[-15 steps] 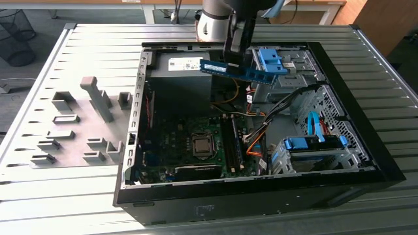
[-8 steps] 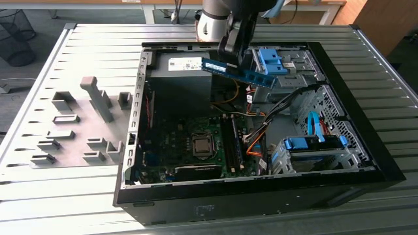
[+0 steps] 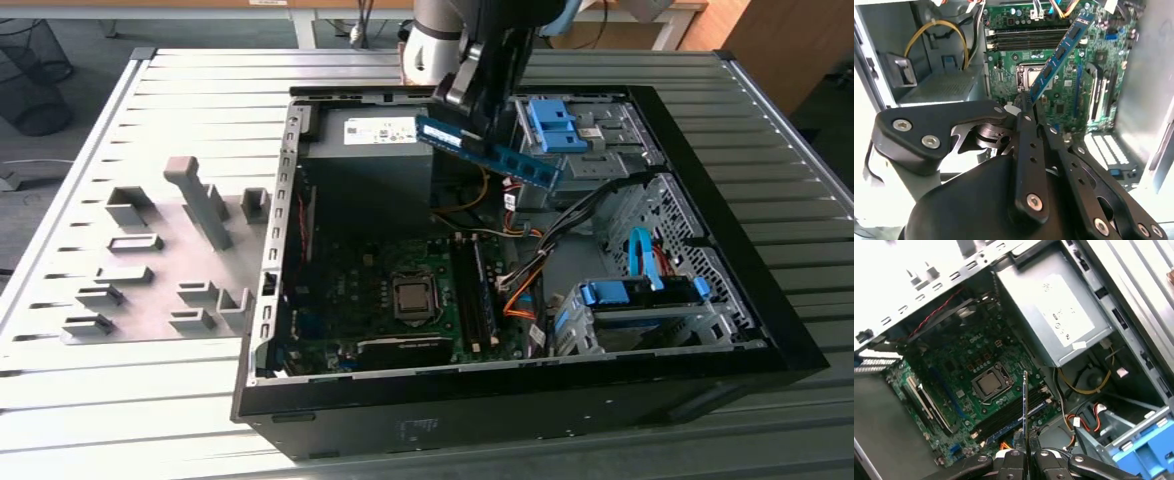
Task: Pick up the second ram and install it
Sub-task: 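Insert the second ram into the second slot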
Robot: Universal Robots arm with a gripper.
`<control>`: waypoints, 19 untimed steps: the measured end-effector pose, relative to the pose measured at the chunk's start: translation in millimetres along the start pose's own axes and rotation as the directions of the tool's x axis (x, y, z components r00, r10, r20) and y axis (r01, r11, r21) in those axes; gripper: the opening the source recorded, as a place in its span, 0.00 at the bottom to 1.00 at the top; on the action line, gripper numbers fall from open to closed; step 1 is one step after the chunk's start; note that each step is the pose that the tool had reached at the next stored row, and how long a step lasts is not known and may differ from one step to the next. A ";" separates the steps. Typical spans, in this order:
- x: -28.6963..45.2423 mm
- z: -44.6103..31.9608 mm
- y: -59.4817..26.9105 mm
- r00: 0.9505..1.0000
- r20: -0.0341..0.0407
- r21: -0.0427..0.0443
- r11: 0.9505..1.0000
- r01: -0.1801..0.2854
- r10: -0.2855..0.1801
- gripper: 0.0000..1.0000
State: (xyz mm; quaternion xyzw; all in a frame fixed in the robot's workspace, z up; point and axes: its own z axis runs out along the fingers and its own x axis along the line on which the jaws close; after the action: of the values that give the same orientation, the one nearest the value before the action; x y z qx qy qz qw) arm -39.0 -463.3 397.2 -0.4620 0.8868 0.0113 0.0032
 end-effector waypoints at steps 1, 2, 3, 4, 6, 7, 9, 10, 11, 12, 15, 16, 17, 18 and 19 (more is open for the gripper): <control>0.0 0.3 0.0 1.000 0.000 0.000 1.000 -0.018 0.018 0.14; 0.0 0.6 0.0 0.999 0.001 0.001 0.999 -0.036 0.036 0.14; 0.0 0.9 0.0 0.999 0.001 0.001 0.999 -0.054 0.054 0.14; 0.0 1.2 0.0 0.997 0.001 0.001 0.997 -0.072 0.072 0.14; 0.0 1.8 0.0 0.994 0.002 0.002 0.994 -0.109 0.109 0.14; 0.0 2.1 0.0 0.992 0.002 0.002 0.992 -0.127 0.127 0.14; 0.0 2.8 0.0 0.987 0.003 0.002 0.987 -0.163 0.163 0.14; 0.0 3.1 -0.1 0.984 0.003 0.003 0.984 -0.180 0.180 0.14; 0.0 3.4 -0.1 0.980 0.004 0.003 0.980 -0.198 0.198 0.14; 0.1 3.8 -0.1 0.976 0.004 0.003 0.976 -0.217 0.217 0.14; 0.1 4.7 -0.1 0.963 0.005 0.004 0.963 -0.269 0.269 0.14; 0.1 5.1 -0.1 0.958 0.006 0.004 0.958 -0.286 0.286 0.14; 0.1 5.4 -0.1 0.953 0.006 0.004 0.953 -0.304 0.304 0.14; 0.1 5.8 -0.1 0.947 0.006 0.004 0.947 -0.320 0.320 0.14; 0.1 6.1 -0.1 0.941 0.007 0.004 0.941 -0.339 0.339 0.14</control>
State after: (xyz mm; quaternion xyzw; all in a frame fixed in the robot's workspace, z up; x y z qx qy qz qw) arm -39.0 -463.3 391.1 -0.3024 0.9531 0.0106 0.0051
